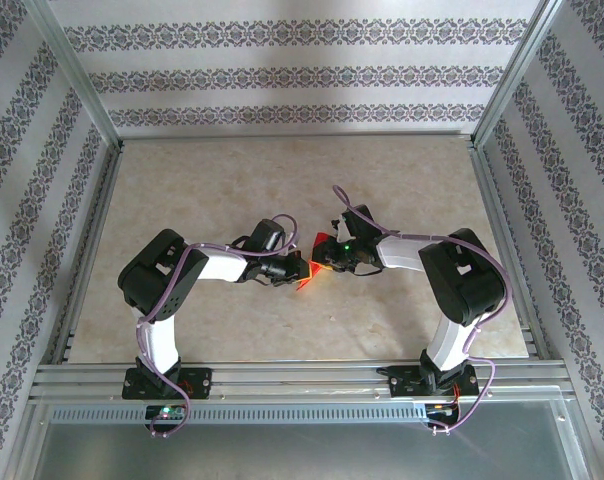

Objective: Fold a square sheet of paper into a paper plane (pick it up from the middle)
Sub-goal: Fold the wing for the fifth time at the center of the table.

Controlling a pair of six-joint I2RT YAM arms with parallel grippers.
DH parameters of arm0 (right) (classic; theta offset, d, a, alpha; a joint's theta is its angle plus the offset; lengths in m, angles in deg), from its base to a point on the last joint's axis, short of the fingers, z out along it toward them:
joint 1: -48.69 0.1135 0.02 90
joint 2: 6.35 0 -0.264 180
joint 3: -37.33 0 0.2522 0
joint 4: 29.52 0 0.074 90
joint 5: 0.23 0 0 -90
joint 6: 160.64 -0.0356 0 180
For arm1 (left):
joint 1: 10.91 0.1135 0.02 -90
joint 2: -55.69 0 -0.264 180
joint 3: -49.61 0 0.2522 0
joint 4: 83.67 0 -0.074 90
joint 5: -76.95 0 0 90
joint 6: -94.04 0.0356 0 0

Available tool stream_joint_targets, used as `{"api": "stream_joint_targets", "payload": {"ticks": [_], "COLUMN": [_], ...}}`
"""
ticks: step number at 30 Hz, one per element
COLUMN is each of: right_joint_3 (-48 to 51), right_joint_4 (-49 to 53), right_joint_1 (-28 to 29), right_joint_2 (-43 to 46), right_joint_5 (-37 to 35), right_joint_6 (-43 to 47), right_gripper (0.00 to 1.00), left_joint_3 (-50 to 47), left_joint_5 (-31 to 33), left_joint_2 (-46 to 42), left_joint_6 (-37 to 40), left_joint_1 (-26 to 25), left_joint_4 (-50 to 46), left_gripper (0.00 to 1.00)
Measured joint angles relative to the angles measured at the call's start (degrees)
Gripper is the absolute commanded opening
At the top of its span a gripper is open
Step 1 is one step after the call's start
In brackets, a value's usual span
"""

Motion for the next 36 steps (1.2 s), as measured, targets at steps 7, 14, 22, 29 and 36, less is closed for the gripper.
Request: {"api": "stream_joint_targets", "payload": {"ticks": [7,14,22,29,36], "right_joint_3": [0.00,-0.98,-2.56,-4.48,-4.48], "right_joint_4": [0.85,3.30,5.14,4.94,5.84], "right_joint_1": [0.00,0.00,0.00,0.37,0.35], "right_joint_2": [0.00,0.07,3.37,1.36,-0.68], "right_joint_5": [-1.27,-2.36,-2.75,-2.58,-3.32], "right_joint_6": [-0.11,-0.68,-0.68,-0.70,-0.70], "right_gripper": [0.29,0.29,0.30,0.30,0.30], "left_joint_3": [0.15,0.94,1.51,1.90,1.90], "left_joint_5": [-0.33,-0.92,-1.05,-1.09,-1.09], "left_joint_2": [0.22,0.63,0.81,0.90,0.90], "left_joint_6": [0.04,0.44,0.61,0.61,0.61], "left_joint_1": [0.00,0.00,0.00,0.00,0.00], "left_joint_4": [-0.04,-1.07,-2.08,-2.80,-2.82], "left_gripper": [0.04,0.04,0.04,0.04,0.04]}}
